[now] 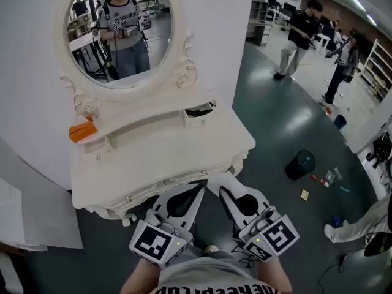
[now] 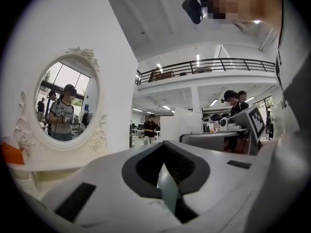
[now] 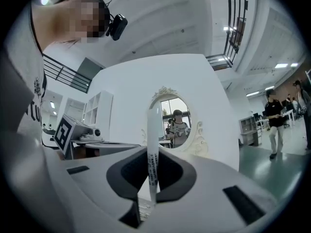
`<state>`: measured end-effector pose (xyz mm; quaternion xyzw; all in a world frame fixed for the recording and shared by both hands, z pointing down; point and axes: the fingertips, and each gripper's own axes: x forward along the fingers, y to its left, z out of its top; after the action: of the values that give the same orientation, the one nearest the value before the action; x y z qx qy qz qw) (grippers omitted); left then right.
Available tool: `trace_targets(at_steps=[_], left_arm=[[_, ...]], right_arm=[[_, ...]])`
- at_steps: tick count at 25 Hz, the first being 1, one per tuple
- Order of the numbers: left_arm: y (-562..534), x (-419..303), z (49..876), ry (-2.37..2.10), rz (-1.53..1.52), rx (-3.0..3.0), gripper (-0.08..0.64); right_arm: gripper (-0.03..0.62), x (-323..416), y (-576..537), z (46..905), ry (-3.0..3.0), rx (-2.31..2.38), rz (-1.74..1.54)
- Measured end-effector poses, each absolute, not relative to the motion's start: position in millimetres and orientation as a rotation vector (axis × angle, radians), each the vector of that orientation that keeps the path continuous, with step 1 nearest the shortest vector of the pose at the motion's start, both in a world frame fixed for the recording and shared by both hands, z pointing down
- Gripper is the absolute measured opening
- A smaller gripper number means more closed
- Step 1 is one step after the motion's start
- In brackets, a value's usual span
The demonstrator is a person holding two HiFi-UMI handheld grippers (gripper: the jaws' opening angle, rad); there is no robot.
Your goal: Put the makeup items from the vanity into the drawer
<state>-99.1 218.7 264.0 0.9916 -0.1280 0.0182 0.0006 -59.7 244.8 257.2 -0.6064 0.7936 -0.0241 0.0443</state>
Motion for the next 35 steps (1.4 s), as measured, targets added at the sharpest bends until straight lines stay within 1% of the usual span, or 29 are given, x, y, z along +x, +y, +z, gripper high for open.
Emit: trace_targets(at_steps=[4,15,22,35], left_arm=[[210,-103,265,-0.393,0.087,3.073,0.021],[170,-116,266,-0.367,0.022,3.118,0.021],[147,-127,278,-0.286,0.092,3.068,0.021],[123,-108,279,-0.223,0.066,3.06,0.021]], right_arm=[[0.029,-63,235,256,2.424,-1.861,-0.071],[0.032,-80,199,264,2.438,-1.938,-0.057],[0.031,-88,177,264,2.366,-2.003,-0.019],[0.031,-71,158,265,2.345,-2.071,-0.024]])
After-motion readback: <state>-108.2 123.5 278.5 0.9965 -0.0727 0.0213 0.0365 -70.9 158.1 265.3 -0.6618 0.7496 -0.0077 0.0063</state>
